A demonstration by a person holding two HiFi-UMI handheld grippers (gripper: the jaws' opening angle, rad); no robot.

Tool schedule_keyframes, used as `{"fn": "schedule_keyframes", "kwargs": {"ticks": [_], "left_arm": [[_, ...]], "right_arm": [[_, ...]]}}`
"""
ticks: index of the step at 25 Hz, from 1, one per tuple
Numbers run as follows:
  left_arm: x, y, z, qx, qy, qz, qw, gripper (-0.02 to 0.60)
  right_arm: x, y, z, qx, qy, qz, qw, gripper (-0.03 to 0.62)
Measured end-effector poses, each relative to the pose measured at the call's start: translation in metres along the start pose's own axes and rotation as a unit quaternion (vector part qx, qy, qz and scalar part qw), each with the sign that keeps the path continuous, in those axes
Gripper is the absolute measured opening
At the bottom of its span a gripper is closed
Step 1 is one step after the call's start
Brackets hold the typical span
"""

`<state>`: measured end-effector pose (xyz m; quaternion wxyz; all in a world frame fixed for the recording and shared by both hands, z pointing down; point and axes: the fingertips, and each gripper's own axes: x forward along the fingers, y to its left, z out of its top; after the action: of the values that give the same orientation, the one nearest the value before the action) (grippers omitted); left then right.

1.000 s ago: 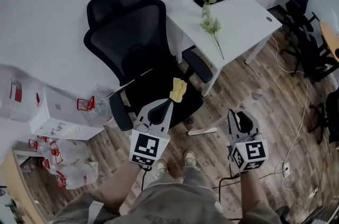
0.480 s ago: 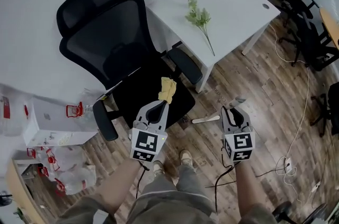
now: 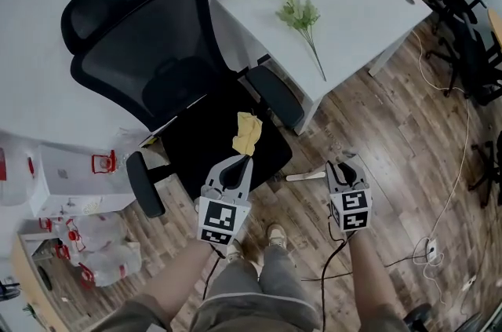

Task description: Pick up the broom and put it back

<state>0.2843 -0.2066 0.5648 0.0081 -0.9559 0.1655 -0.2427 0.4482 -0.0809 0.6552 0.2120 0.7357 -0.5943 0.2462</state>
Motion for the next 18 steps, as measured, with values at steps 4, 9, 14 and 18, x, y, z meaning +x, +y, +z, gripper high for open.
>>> {"fn": "schedule_keyframes", "kwargs": {"ticks": [4,9,14,18], "left_arm": [[0.014,0.003,-0.015,-0.003,0.013,0.004,0.9999,0.017],[0.024,0.008,-0.028,-0.004,0.026,0.006,0.9996,0.017],[0.034,0.013,-0.028,-0.002,0.028,0.010,0.9996,0.017],[0.040,0.021,-0.025,-0.007,0.025,0.014,0.9996,0.017]], "right_arm": [[0.029,0.001,-0.013,0.000,0.008,0.017,1.000,0.098],[0.060,0.001,0.003,-0.008,-0.011,0.036,0.999,0.098],[0.090,-0.007,0.018,-0.011,-0.031,0.032,0.999,0.101],[0.112,-0.008,0.024,-0.013,-0.036,0.040,0.998,0.101]]}}
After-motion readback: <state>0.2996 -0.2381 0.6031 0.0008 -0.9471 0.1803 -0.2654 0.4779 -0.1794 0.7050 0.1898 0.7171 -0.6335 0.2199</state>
